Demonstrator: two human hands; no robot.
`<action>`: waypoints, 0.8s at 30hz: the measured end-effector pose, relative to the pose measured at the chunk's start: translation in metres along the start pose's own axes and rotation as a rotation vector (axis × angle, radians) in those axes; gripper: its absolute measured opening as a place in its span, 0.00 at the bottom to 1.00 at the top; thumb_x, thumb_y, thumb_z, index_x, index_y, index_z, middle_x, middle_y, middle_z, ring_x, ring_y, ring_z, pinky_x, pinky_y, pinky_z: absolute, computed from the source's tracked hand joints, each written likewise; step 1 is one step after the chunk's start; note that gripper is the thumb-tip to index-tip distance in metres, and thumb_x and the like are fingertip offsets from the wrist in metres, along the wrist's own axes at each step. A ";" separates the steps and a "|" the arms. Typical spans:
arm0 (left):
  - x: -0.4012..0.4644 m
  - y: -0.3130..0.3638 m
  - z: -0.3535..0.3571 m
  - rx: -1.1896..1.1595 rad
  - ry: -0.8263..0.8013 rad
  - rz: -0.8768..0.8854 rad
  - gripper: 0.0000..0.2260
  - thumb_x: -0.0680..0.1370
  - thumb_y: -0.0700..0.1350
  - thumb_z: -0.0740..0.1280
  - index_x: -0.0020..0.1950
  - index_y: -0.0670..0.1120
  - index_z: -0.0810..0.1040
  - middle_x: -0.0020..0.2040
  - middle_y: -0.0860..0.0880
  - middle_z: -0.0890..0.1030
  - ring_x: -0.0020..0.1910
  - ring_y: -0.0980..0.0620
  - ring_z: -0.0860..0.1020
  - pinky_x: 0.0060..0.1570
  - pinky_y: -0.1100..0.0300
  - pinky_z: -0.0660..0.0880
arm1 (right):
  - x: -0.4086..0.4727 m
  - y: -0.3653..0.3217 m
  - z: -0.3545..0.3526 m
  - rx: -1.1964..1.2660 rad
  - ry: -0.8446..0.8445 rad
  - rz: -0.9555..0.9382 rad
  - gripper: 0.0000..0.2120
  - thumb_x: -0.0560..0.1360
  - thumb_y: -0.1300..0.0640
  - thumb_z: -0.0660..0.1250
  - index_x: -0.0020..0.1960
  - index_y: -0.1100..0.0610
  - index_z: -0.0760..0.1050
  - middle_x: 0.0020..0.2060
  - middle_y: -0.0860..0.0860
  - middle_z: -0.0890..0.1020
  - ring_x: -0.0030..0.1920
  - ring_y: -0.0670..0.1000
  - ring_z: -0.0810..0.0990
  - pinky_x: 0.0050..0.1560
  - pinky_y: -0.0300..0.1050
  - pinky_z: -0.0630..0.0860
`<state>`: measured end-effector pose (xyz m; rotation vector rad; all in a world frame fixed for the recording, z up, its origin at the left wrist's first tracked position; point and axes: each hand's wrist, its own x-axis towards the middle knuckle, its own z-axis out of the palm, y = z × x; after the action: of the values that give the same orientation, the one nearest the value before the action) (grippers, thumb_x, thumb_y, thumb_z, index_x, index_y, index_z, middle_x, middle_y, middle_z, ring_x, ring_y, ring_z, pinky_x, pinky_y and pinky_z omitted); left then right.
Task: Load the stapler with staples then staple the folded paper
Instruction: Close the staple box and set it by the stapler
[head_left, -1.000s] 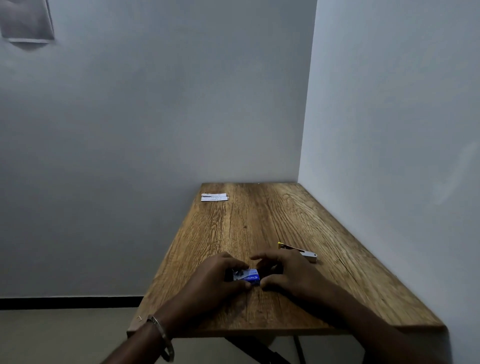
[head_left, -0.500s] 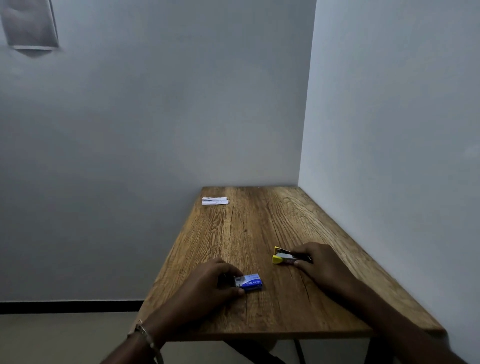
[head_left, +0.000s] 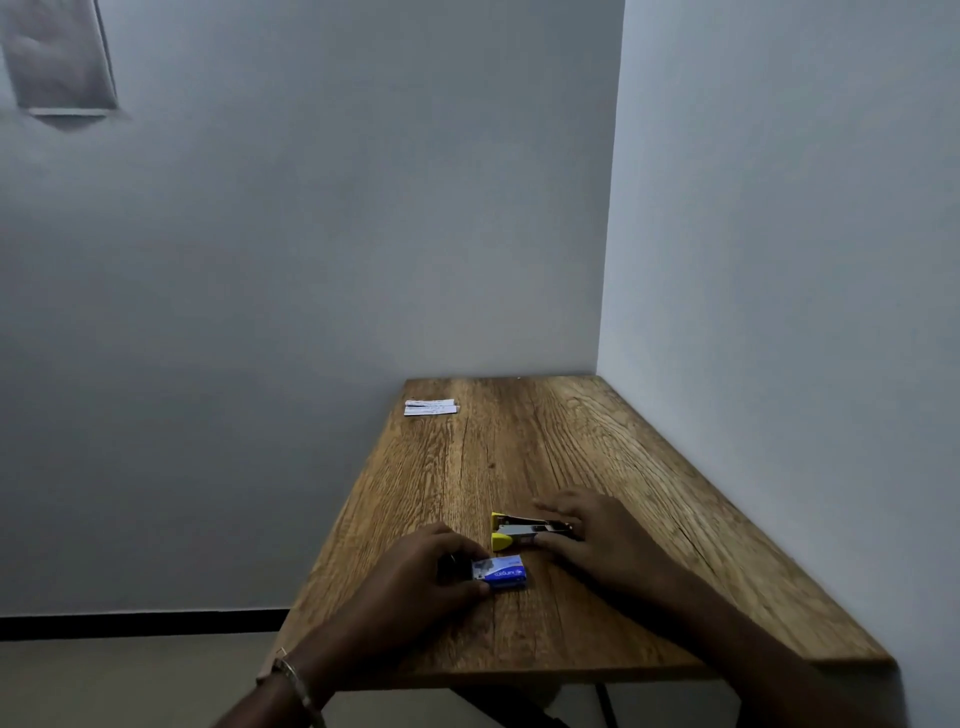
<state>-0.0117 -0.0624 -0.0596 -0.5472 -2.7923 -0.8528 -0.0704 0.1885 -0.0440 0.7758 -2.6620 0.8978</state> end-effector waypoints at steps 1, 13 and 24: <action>0.000 0.000 0.001 0.002 0.002 0.002 0.13 0.75 0.53 0.71 0.60 0.60 0.77 0.54 0.62 0.76 0.52 0.63 0.76 0.54 0.63 0.77 | -0.003 -0.001 -0.001 0.024 0.037 -0.022 0.21 0.75 0.45 0.71 0.66 0.48 0.77 0.60 0.44 0.80 0.59 0.42 0.76 0.62 0.43 0.75; 0.037 0.023 0.000 0.023 0.143 0.112 0.15 0.76 0.51 0.71 0.62 0.57 0.78 0.54 0.62 0.75 0.51 0.64 0.73 0.50 0.66 0.74 | -0.008 -0.003 -0.014 0.175 0.094 -0.149 0.12 0.72 0.52 0.75 0.55 0.48 0.84 0.48 0.39 0.85 0.51 0.37 0.81 0.52 0.36 0.78; 0.057 0.015 0.016 0.040 0.159 0.100 0.14 0.76 0.50 0.71 0.61 0.54 0.80 0.56 0.57 0.80 0.51 0.63 0.76 0.51 0.66 0.74 | -0.003 0.016 -0.004 0.146 0.060 -0.029 0.14 0.72 0.55 0.75 0.57 0.48 0.83 0.49 0.41 0.85 0.50 0.37 0.81 0.53 0.39 0.80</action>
<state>-0.0595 -0.0250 -0.0503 -0.5800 -2.6096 -0.7822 -0.0767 0.2033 -0.0498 0.8038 -2.5496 1.1001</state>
